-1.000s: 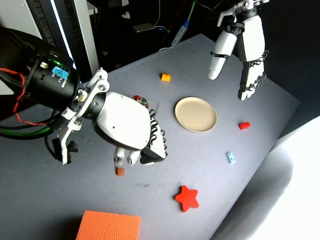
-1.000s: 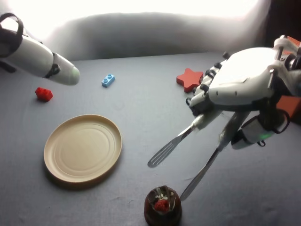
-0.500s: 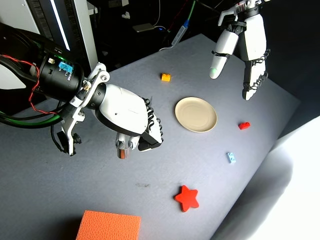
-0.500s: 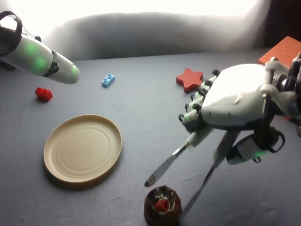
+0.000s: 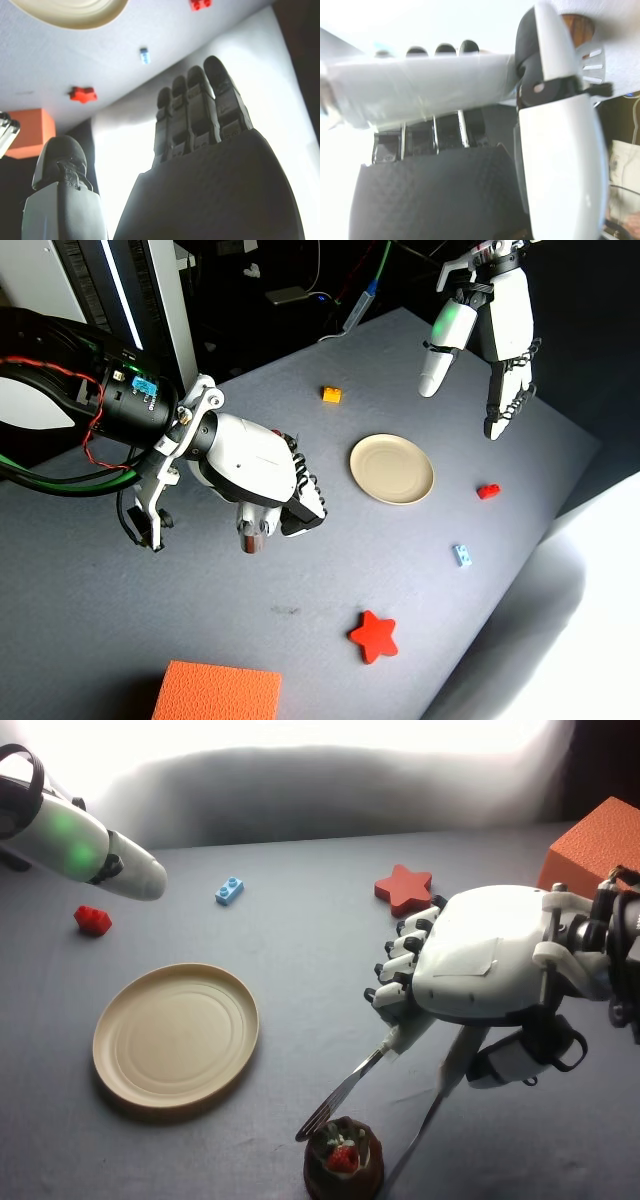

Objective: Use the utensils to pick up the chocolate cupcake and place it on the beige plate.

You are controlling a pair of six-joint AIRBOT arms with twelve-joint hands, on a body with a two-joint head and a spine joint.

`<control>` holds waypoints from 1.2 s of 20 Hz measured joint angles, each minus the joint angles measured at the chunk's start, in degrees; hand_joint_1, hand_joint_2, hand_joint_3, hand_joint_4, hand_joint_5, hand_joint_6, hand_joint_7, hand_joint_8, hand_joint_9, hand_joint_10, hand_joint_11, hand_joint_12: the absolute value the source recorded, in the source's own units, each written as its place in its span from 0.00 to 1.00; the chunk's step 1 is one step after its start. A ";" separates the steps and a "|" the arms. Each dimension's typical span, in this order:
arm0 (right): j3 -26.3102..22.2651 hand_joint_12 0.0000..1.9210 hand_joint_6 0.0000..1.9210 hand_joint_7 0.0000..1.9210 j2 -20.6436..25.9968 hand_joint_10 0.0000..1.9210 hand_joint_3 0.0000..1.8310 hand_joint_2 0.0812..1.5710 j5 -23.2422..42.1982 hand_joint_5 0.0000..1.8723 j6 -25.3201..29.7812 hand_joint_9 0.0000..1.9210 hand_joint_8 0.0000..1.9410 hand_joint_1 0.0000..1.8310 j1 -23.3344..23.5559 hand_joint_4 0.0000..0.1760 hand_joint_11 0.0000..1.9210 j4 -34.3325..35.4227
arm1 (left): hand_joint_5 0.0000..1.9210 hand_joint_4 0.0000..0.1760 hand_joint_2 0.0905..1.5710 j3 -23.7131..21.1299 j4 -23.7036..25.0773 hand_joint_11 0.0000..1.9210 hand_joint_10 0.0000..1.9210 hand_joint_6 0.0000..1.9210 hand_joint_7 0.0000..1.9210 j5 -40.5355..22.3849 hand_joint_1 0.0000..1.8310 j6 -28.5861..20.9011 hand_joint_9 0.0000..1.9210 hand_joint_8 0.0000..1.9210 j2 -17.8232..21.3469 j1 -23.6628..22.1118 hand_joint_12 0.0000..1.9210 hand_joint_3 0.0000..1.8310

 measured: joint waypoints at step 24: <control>3.13 0.92 0.74 0.22 -2.78 0.87 0.00 0.80 1.38 0.36 -1.14 0.20 0.76 0.57 -2.10 0.00 0.23 0.02 | 0.15 0.00 0.65 0.00 -0.02 0.00 0.00 0.01 0.12 0.52 0.18 0.00 0.10 0.00 0.00 -0.28 0.29 0.00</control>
